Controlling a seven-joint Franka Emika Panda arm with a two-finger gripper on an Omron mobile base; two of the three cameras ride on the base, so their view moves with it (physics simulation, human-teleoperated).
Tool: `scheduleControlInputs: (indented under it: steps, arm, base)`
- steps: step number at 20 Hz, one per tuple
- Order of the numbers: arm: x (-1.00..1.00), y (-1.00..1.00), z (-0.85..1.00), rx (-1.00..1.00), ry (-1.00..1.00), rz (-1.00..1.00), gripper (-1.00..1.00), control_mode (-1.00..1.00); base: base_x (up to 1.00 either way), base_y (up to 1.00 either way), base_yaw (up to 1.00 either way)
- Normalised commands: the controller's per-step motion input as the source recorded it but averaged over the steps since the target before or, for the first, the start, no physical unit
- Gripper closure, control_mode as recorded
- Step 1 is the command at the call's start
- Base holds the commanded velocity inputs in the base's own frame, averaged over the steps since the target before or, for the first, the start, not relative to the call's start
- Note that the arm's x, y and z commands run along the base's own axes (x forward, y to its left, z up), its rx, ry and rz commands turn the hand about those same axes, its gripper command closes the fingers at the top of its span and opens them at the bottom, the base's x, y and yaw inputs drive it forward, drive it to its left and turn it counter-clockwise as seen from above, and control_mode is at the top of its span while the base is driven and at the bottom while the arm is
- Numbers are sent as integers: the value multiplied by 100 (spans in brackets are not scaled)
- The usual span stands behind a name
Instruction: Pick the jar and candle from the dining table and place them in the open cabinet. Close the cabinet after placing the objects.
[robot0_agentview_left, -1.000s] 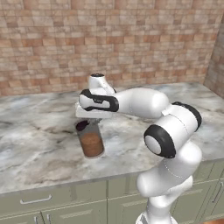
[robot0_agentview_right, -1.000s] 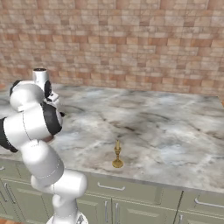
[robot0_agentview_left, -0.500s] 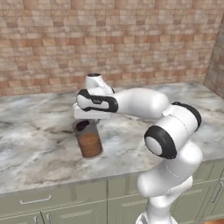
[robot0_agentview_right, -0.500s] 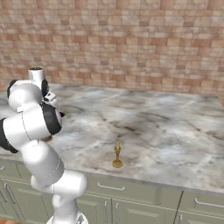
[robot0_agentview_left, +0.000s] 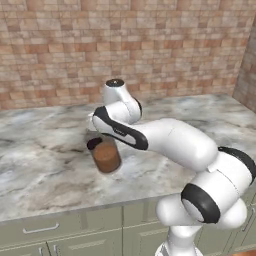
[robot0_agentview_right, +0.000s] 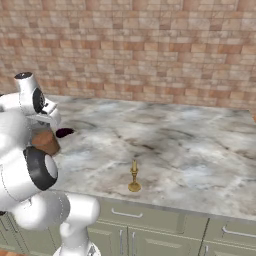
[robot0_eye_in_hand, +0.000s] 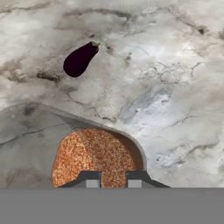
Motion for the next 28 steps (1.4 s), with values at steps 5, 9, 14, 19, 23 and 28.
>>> scheduleControlInputs:
  steps: [5,9,14,19,23,28]
  arm:
    - [-81,-66,74,2,-20,-12,100,-100]
    - [-62,-79,89,7,-3,-8,100,-100]
    - [-39,-58,96,5,-1,0,100,-100]
    - [-34,-51,53,3,-5,0,100,-100]
    - [-26,-45,13,0,-3,-8,100,-100]
    - [-29,-60,-9,0,-4,-13,100,-100]
  base:
    - [0,0,0]
    - [0,0,0]
    - [0,0,0]
    - [0,0,0]
    - [0,0,0]
    - [0,0,0]
